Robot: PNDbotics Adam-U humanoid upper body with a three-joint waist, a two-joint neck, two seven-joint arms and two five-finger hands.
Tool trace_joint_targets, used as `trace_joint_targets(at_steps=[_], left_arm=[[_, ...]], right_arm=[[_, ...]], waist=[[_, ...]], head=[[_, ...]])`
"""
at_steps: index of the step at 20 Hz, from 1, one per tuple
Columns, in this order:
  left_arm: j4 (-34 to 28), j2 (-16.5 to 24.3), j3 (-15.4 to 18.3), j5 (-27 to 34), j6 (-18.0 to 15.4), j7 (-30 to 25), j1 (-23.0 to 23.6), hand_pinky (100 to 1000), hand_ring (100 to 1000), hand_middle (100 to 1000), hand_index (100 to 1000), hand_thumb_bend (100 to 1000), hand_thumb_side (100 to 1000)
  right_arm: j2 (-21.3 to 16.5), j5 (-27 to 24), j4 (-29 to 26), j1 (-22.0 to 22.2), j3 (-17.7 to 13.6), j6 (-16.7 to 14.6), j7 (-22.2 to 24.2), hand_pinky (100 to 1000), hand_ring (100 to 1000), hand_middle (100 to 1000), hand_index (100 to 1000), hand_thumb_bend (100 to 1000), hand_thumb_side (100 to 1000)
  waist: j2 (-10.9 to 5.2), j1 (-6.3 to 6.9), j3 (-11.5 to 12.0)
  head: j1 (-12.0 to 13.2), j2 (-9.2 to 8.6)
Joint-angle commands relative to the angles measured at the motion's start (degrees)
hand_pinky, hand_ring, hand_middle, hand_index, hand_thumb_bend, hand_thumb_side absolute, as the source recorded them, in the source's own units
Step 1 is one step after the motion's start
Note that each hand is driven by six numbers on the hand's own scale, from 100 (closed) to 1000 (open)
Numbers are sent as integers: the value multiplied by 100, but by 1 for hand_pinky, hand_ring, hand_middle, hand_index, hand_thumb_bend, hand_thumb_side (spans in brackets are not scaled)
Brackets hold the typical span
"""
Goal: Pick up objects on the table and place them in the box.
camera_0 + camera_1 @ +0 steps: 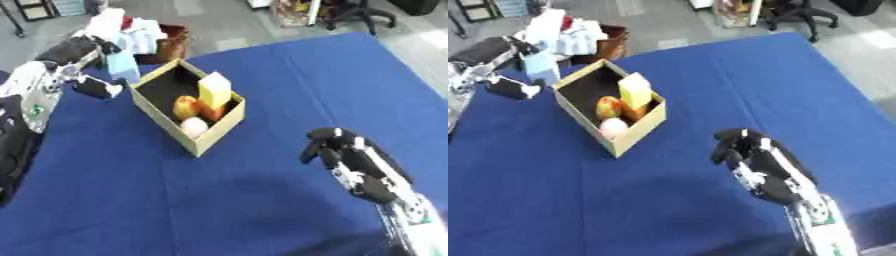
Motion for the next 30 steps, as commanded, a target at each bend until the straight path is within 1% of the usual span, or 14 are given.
trace_joint_targets(at_steps=[1,7,9,13,14,15,16,18,20,24,27,28,29,30], left_arm=[[-91,-54,-130,-90,-103,-45,-188,756,571,504,723,100,261],[244,-304,-261,-421,-261,56,-177,761,605,559,768,123,277],[344,-364,-280,-533,-300,119,-166,778,663,654,847,201,291],[450,-428,-287,-665,-381,226,-143,802,727,756,888,236,307],[445,-427,-286,-665,-404,254,-140,812,743,782,898,226,428],[420,-418,-283,-646,-423,296,-136,817,751,794,904,224,490],[385,-406,-280,-617,-433,342,-131,829,770,818,918,237,605],[259,-359,-274,-532,-432,471,-119,847,792,852,940,265,745],[131,-316,-270,-437,-401,611,-105,849,796,862,949,254,826],[-97,-232,-239,-88,-308,857,-65,853,802,875,959,216,920],[-330,-141,-222,269,-258,945,-14,851,797,863,952,168,889],[-442,-103,-218,420,-247,962,16,845,777,818,927,100,766],[-686,-34,-186,727,-264,1008,93,842,768,802,919,100,679],[-943,49,-183,1092,-256,1006,179,842,768,802,919,100,679]], right_arm=[[-60,-21,-62,-48,-11,0,10,586,603,542,767,100,438],[-55,-22,-65,-50,-2,11,17,586,603,542,766,100,437],[-52,-24,-66,-51,4,11,24,586,602,542,766,100,437],[-47,-27,-64,-52,3,13,23,587,602,542,766,100,437],[-46,-27,-64,-52,5,14,25,586,602,542,766,100,436],[-46,-26,-62,-51,6,15,26,586,602,542,766,100,436],[-47,-25,-61,-50,5,16,25,586,602,542,766,100,436],[-49,-24,-61,-48,3,16,22,586,602,542,766,100,436],[-52,-24,-61,-48,2,18,19,586,602,542,766,100,435],[-52,-25,-63,-47,2,19,19,586,602,542,766,100,435],[-51,-25,-65,-50,0,21,14,586,602,542,766,100,436],[-51,-24,-66,-51,0,21,15,586,602,542,766,100,435],[-54,-22,-63,-50,-6,23,10,586,602,542,766,100,435],[-57,-17,-62,-50,-11,23,5,586,602,542,766,100,435]], waist=[[-111,-65,-11],[-102,-58,-29],[-103,-60,-30],[-107,-64,-29],[-108,-64,-28],[-108,-63,-27],[-109,-62,-26],[-108,-58,-25],[-107,-55,-24],[-108,-53,-21],[-108,-51,-22],[-107,-51,-20],[-103,-49,-11],[-102,-45,-7]], head=[[23,-47],[24,-42],[24,-47],[25,-57],[22,-60],[20,-61],[19,-63],[17,-65],[11,-65],[8,-69],[14,-79],[16,-83],[20,-82],[25,-76]])
